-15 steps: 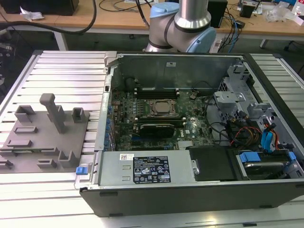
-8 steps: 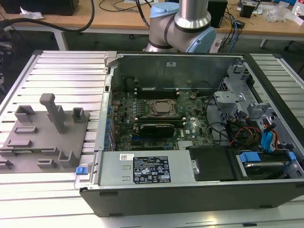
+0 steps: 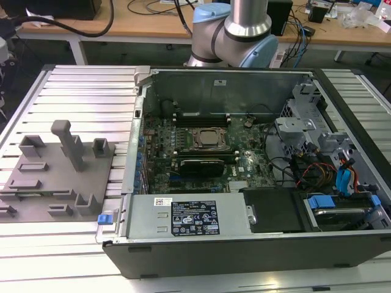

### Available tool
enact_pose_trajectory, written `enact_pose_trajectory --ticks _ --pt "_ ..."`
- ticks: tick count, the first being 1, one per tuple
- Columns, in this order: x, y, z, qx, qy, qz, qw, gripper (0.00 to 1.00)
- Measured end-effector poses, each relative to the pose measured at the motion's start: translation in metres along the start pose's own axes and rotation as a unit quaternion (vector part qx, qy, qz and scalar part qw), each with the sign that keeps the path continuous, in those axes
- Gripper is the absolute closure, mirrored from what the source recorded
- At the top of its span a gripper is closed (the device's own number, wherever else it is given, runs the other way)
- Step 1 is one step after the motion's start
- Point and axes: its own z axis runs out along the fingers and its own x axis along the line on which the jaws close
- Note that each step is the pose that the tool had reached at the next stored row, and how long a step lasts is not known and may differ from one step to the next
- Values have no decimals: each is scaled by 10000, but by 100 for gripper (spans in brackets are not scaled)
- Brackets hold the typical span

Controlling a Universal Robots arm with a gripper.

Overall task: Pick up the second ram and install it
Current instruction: 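Pick up the second ram and move it above second insertion slot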

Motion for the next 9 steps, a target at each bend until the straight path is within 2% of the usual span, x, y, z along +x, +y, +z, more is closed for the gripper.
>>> enact_pose_trajectory --ticks 2,3,5,7,9 --pt "0 0 0 -4 7 -157 9999 89" --pt "0 0 0 -8 15 -329 9995 89" --pt "0 0 0 -13 26 -572 9984 89" --pt "0 0 0 -17 32 -710 9975 89" --pt "0 0 0 -22 42 -936 9956 89"
